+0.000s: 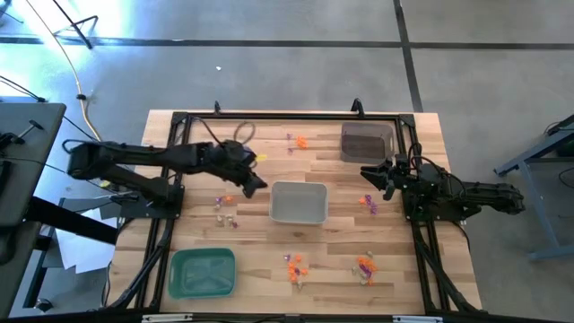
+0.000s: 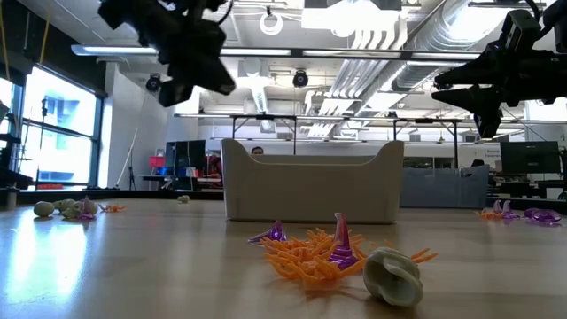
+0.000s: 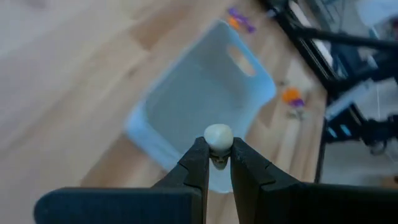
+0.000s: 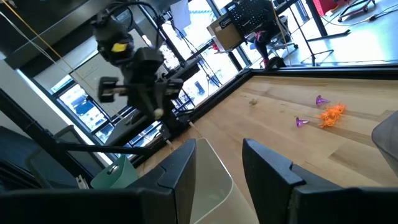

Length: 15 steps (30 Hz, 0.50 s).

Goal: Sort Halloween decoration
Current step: Put the white skull toy into the white bin

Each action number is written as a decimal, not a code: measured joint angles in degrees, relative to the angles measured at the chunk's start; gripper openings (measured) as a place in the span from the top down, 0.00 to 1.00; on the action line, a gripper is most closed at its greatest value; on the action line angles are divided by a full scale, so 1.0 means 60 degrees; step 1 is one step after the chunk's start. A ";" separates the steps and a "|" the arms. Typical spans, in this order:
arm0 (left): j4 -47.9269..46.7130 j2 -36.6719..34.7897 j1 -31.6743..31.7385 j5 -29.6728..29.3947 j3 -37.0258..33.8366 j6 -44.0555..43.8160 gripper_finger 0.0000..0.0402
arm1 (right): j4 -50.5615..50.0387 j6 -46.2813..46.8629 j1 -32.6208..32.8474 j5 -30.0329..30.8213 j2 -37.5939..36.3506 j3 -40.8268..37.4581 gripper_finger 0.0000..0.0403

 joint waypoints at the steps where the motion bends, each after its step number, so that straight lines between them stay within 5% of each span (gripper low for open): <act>1: -0.0030 0.0306 -0.0143 -0.0001 0.0242 0.0133 0.93 | 0.0000 -0.0002 0.0001 -0.0004 0.0000 0.0001 0.69; 9: -0.0603 0.2445 -0.0747 -0.0206 0.1732 0.0635 0.92 | 0.0000 0.0000 0.0000 0.0000 0.0000 -0.0001 0.69; 15: -0.0572 0.2999 -0.0780 -0.0257 0.2155 0.0545 0.83 | 0.0000 0.0000 0.0001 0.0000 0.0001 0.0001 0.69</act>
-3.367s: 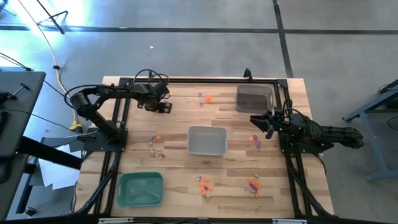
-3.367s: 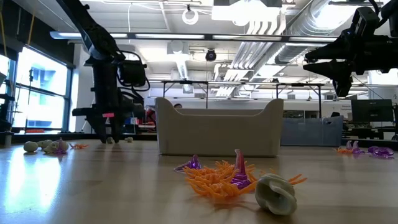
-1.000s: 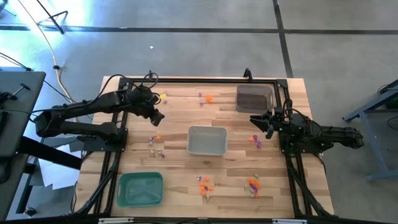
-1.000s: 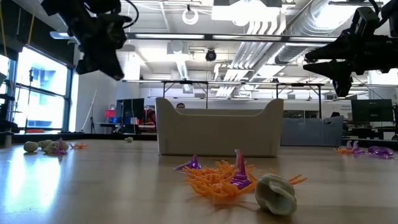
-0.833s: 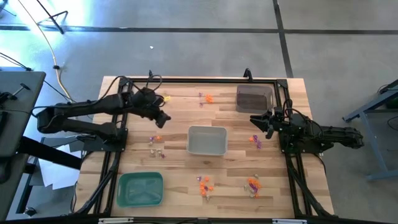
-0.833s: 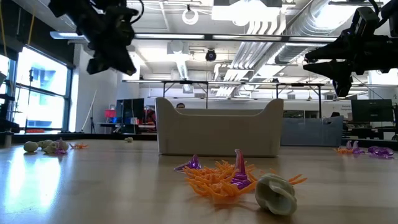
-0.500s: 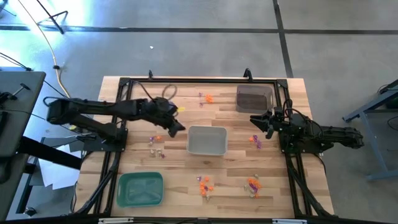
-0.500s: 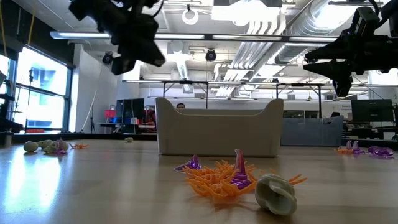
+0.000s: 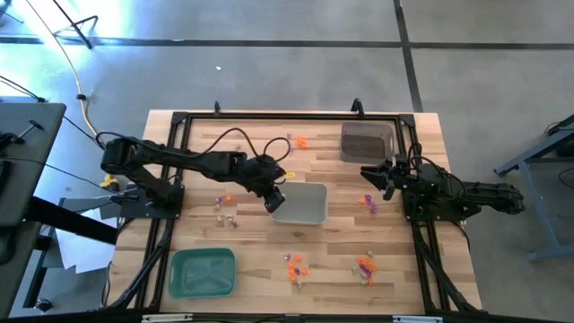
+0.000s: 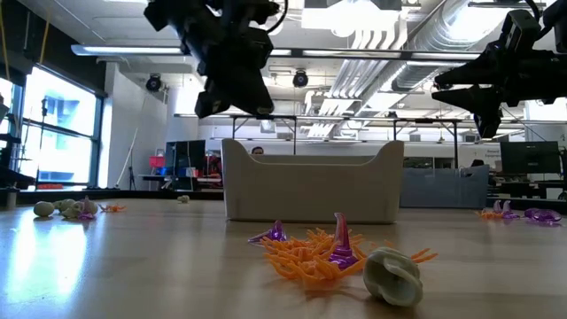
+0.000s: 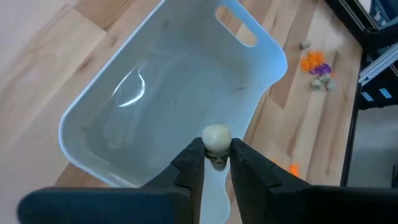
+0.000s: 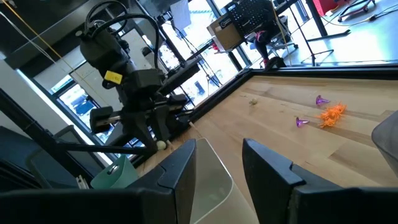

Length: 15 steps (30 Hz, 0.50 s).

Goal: Sort Halloween decoration
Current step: Put the white skull toy into the white bin

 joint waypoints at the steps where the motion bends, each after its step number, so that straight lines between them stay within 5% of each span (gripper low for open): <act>1: 0.0026 -0.0007 0.0000 -0.0024 0.0018 0.0002 0.81 | 0.0000 0.0000 -0.0001 -0.0002 0.0000 -0.0002 0.69; 9: 0.0125 -0.0055 0.0000 -0.0245 0.0032 0.0060 0.75 | 0.0000 0.0000 0.0001 -0.0001 0.0001 -0.0002 0.69; 15: -0.0788 -0.0299 0.0004 -0.1504 0.0032 0.0885 0.75 | 0.0000 -0.0002 -0.0001 -0.0003 -0.0001 -0.0002 0.69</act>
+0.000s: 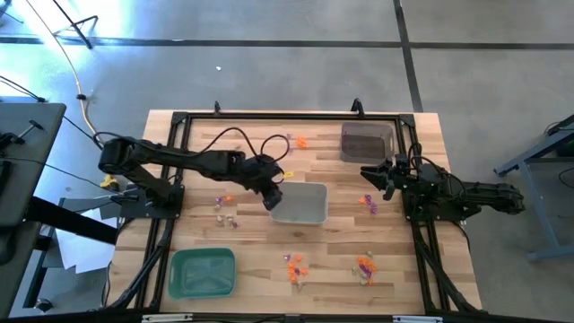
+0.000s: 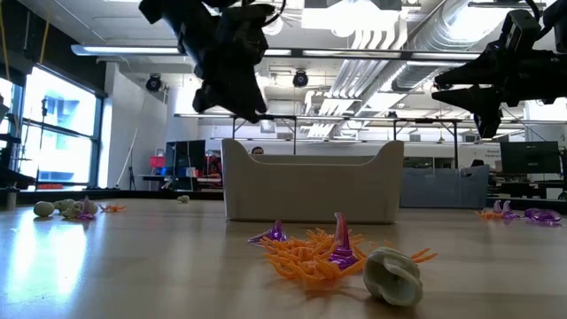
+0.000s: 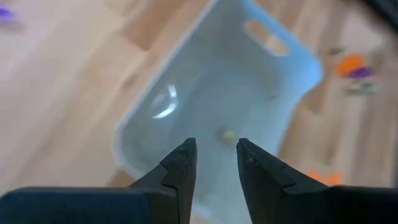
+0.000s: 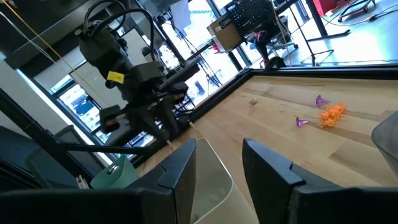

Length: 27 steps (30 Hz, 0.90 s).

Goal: Sort Halloween decoration
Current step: Put the white skull toy into the white bin

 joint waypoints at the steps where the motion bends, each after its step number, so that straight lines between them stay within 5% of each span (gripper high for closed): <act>1: -0.0280 -0.0104 0.0003 -0.0263 0.0000 0.0033 0.75 | 0.0000 0.0002 0.0000 0.0003 0.0003 0.0002 0.69; 12: -0.3645 -0.0698 0.1126 -0.2894 -0.0004 0.0926 0.75 | 0.0000 0.0002 0.0003 0.0000 0.0000 0.0002 0.69; 27: -0.3694 0.0301 0.4979 -0.1795 -0.0066 0.2938 0.74 | 0.0000 0.0002 0.0000 0.0000 0.0000 0.0001 0.69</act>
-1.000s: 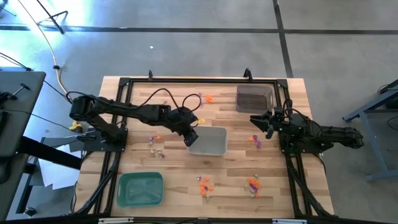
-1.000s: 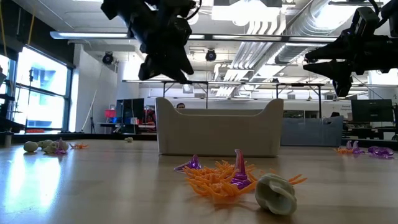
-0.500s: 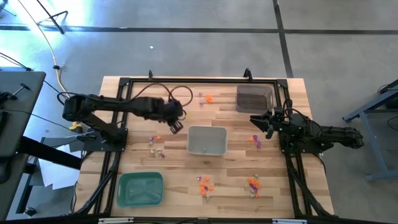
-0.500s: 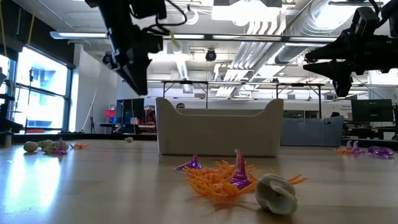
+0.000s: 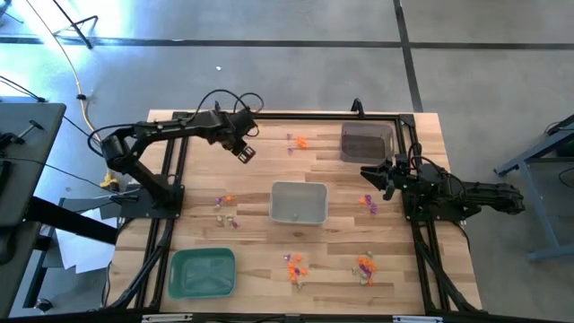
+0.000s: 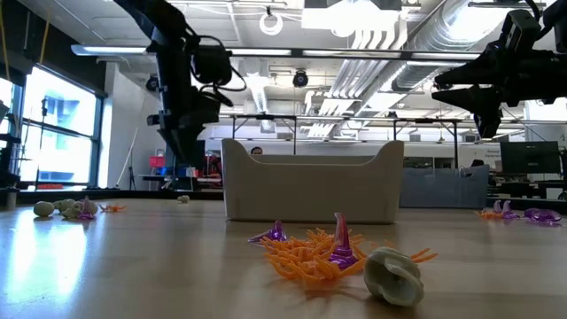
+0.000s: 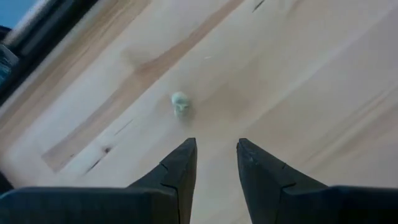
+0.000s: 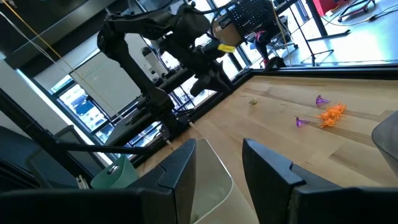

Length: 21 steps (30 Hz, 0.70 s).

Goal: Sort Halloween decoration
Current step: Put the white skull toy into the white bin

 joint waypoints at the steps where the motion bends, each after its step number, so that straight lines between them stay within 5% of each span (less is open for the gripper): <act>1: 0.0018 0.0042 0.0113 0.0103 0.0000 0.0154 0.73 | 0.0000 0.0000 -0.0001 -0.0001 0.0001 0.0001 0.69; 9: 0.0040 0.0620 0.0613 0.0421 0.0003 0.1357 0.62 | 0.0000 0.0000 0.0001 0.0001 0.0000 -0.0003 0.69; 21: 0.0482 0.1612 0.0653 0.0168 0.0004 0.2574 0.65 | 0.0000 0.0000 0.0001 0.0001 0.0001 0.0001 0.69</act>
